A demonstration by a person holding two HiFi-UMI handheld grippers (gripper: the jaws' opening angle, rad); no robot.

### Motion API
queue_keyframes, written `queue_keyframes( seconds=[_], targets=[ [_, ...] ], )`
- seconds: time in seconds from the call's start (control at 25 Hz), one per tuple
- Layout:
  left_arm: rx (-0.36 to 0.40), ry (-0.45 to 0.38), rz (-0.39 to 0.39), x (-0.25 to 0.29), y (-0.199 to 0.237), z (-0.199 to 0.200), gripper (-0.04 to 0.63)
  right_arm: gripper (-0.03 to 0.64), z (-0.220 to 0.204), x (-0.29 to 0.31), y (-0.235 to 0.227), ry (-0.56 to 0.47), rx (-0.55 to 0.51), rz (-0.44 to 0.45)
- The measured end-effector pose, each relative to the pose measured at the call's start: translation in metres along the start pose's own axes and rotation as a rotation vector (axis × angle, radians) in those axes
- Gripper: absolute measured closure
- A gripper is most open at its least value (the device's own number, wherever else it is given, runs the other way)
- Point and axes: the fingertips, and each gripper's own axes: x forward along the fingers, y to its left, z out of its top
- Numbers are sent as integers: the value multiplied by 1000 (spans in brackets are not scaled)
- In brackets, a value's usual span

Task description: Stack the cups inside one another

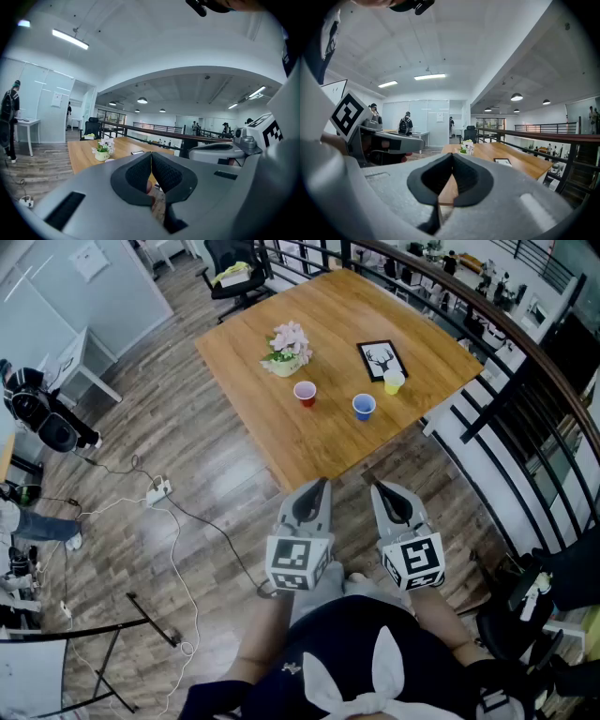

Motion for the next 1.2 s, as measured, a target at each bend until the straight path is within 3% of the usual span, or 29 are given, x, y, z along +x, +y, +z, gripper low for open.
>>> queue_keyframes(
  seconds=[0.36, 0.56, 0.88, 1.2],
  targets=[
    [41, -11, -52, 14, 47, 8, 580, 618, 0, 48, 4, -8, 7, -38],
    [-4, -14, -28, 15, 85, 3, 578, 618, -2, 64, 11, -17, -9, -55],
    [-24, 0, -79, 27, 89, -5, 580, 618, -10, 73, 17, 27, -7, -39],
    [-39, 28, -68, 49, 105, -10, 580, 617, -19, 91, 2, 48, -2, -41]
  ],
)
